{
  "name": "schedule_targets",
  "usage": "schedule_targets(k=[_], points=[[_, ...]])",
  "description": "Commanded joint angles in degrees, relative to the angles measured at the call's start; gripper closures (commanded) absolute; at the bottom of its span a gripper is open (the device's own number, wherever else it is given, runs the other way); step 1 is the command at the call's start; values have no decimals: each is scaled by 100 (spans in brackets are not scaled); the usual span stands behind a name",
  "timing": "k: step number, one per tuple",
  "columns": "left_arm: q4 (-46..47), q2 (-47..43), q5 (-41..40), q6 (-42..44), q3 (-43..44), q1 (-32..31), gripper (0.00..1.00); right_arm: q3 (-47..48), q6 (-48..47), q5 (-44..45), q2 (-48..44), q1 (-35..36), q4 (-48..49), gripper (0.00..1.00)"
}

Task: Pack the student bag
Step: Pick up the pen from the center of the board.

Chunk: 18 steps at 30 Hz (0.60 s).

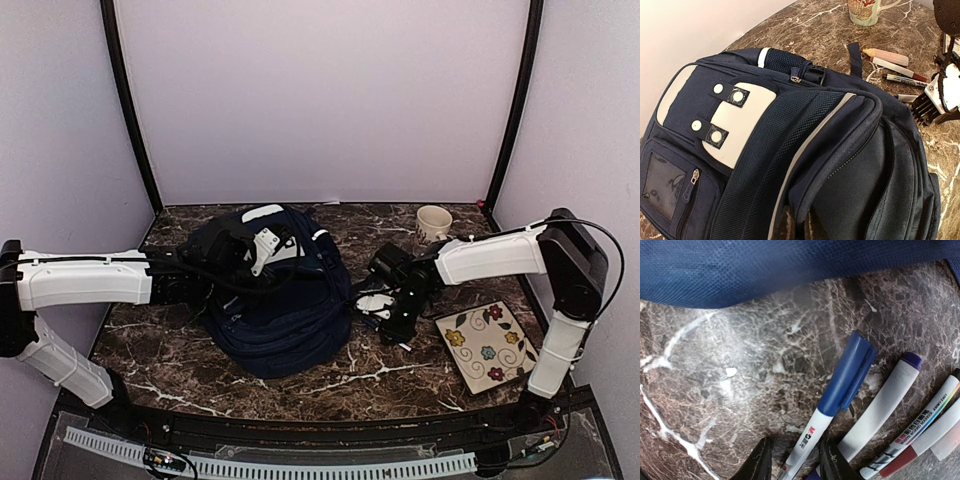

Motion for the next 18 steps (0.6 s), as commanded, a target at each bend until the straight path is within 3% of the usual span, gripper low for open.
schedule_targets(k=[1, 14, 18], points=[[564, -124, -95, -95, 114, 86, 100, 152, 107, 49, 188, 24, 56, 69], [591, -168, -143, -104, 62, 92, 100, 270, 185, -233, 320, 24, -130, 96], [608, -174, -129, -95, 40, 92, 100, 270, 158, -618, 101, 29, -358, 99]])
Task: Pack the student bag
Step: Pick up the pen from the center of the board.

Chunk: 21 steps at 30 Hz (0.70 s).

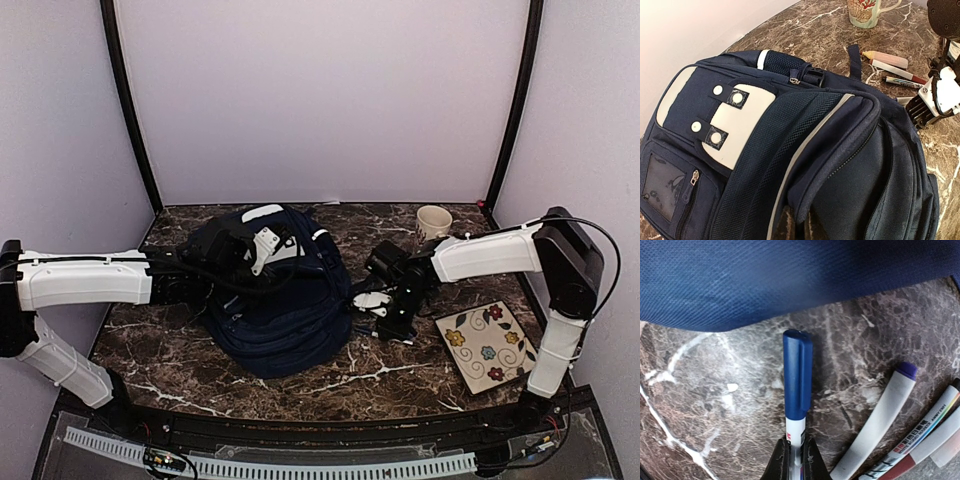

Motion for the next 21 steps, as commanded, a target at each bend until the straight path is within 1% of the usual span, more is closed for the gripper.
schedule_targets(k=[1, 2, 6, 12, 17, 19, 21], points=[[564, -188, -141, -75, 26, 92, 100, 55, -24, -657, -158, 24, -409, 99], [570, -204, -119, -71, 21, 92, 100, 212, -43, -771, -242, 25, -502, 100], [599, -307, -10, -108, -20, 109, 100, 235, -254, -1054, -678, 25, -723, 100], [854, -523, 464, -83, -223, 125, 100, 176, -649, -1341, -1167, 21, -820, 100], [878, -572, 935, -35, -240, 136, 100, 1033, -872, -1535, -1291, 51, -952, 100], [865, -559, 1203, 27, -218, 136, 100, 1467, -967, -1520, -1264, 104, -947, 100], [801, -539, 1303, 24, -144, 136, 100, 1819, -1094, -1395, -1176, 207, -889, 100]])
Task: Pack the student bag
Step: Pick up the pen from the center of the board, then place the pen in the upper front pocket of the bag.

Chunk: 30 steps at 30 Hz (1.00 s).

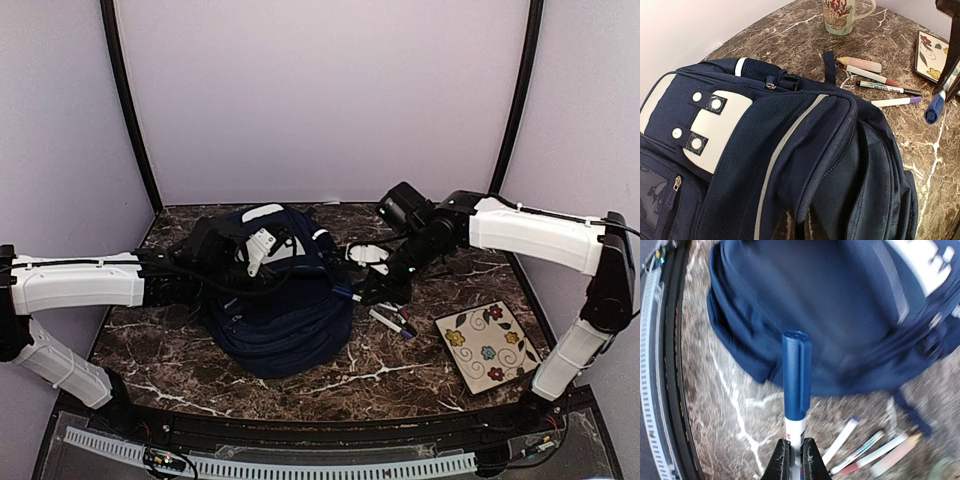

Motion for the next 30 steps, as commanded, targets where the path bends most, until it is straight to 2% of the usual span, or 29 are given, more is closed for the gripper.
schedule_targets(k=[1, 8, 14, 21, 30], points=[[515, -281, 506, 2, 143, 33, 100, 818, -406, 21, 10, 240, 134, 100], [360, -514, 590, -77, 358, 42, 100, 967, -1026, 1186, 163, 922, 733, 100], [49, -860, 422, 41, 503, 158, 100, 996, -1577, 1854, 440, 1285, 1263, 100], [173, -1181, 721, -195, 376, 241, 100, 1117, -2179, 2799, 963, 1694, 2133, 100], [152, -1402, 734, -247, 347, 277, 100, 1541, -2799, 3378, 1896, 1921, 3322, 100]])
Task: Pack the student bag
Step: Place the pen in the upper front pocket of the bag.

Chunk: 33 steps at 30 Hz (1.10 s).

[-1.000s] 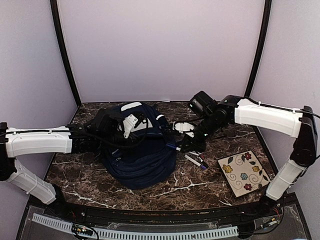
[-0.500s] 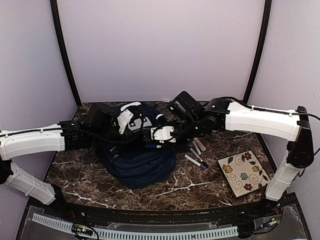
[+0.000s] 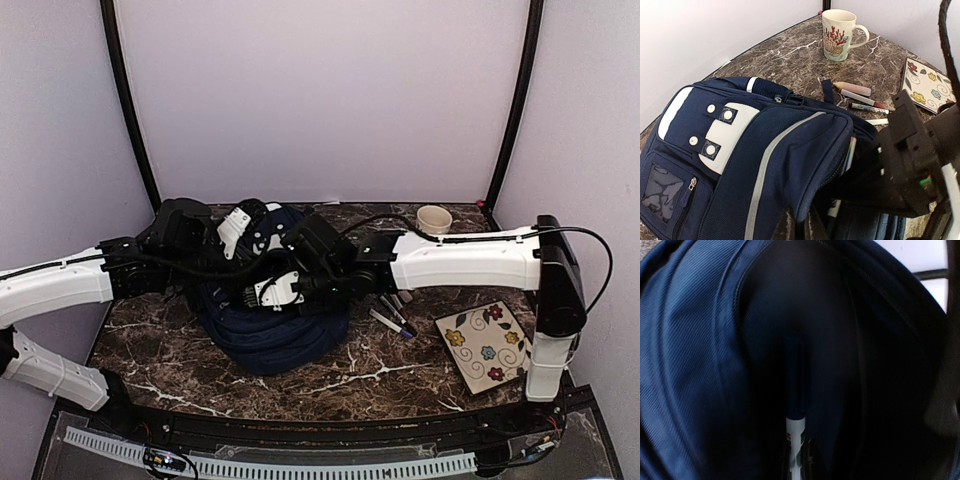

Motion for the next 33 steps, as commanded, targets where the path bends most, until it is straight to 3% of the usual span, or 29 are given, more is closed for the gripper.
schedule_targets(k=[1, 5, 8, 10, 17, 22, 27, 33], points=[[657, -507, 209, -136, 201, 0, 100, 231, -499, 467, 405, 48, 1196, 100], [605, -550, 257, -179, 203, 4, 100, 236, -881, 975, 842, 47, 2263, 100], [594, -620, 230, -215, 140, 2, 100, -239, -1191, 1171, 922, 22, 3731, 78], [611, -659, 187, -240, 90, 9, 100, -295, -1267, 1218, 980, 32, 3986, 70], [712, -733, 52, -291, -80, 17, 100, -313, -440, 787, 431, 40, 2837, 67], [858, -672, -145, -369, -300, 31, 100, -91, 665, -454, -259, 44, 578, 66], [1012, -585, -150, -511, -539, 61, 100, -700, 1378, -1710, -1030, 26, -628, 67], [1157, -576, -173, -589, -761, 78, 100, -1638, 1858, -2101, -1735, -169, -1158, 68]])
